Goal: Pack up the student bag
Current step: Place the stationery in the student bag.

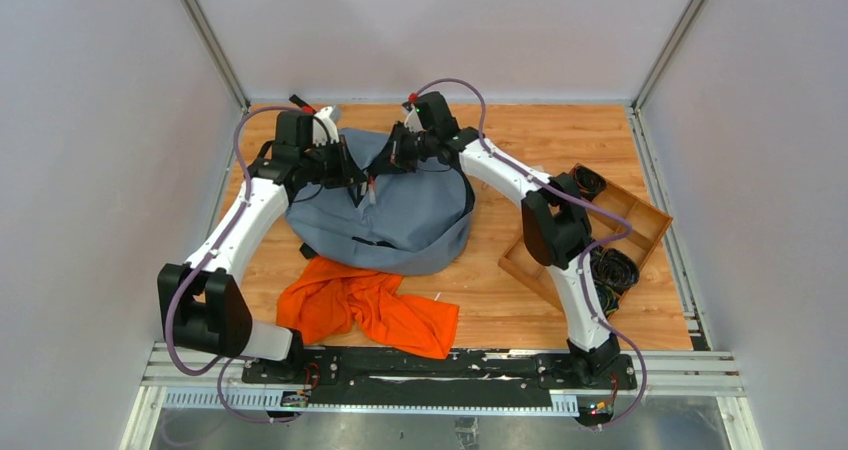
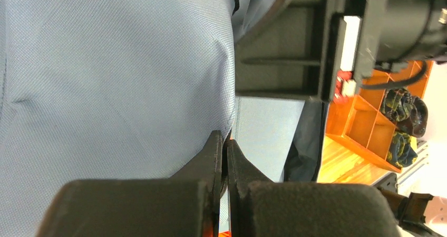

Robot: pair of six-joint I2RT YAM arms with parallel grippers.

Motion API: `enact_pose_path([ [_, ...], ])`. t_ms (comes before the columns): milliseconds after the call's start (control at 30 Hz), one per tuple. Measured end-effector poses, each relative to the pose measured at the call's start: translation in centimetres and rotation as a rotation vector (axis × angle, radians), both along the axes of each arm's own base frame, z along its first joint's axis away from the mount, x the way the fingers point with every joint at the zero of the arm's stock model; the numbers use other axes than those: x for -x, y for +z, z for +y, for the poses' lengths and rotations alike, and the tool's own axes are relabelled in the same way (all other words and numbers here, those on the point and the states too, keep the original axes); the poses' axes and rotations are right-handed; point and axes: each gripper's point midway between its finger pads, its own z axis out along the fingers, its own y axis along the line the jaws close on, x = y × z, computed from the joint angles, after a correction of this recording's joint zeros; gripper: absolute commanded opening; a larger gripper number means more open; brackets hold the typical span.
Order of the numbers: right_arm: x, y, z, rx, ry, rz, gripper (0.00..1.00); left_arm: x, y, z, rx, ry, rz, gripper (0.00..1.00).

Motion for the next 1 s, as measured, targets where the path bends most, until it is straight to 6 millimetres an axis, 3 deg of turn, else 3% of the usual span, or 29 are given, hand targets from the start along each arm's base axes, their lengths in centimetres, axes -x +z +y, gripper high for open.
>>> enact_pose_path([
  [200,-3.4,-1.5,0.9,-0.092,-0.134,0.136,0.0,-0.1,0.1,0.2,-0.013,-0.003,-0.017,0.0],
  [400,-5.3,-1.6,1.2,-0.156,-0.26,0.188,0.01,-0.5,0.3,0.4,-0.016,0.001,-0.033,0.0],
  [467,-5.5,-1.7,1.3,-0.167,-0.283,0.202,0.16,-0.5,0.4,0.4,-0.015,0.001,-0.038,0.0],
  [567,-5.7,-1.5,1.5,-0.176,-0.297,0.202,0.39,-0.6,0.4,0.4,-0.015,0.001,-0.041,0.0],
  [667,-5.7,-1.5,1.6,-0.178,-0.294,0.179,0.5,-0.6,0.4,0.4,-0.015,0.001,-0.041,0.0],
  [833,-4.5,-2.6,0.4,-0.137,-0.297,0.15,0.5,-0.4,0.3,0.4,-0.014,-0.001,-0.029,0.0],
  [1000,-2.0,-0.2,-1.9,-0.093,-0.272,0.06,0.49,-0.2,0.1,0.5,-0.019,0.002,-0.02,0.0],
])
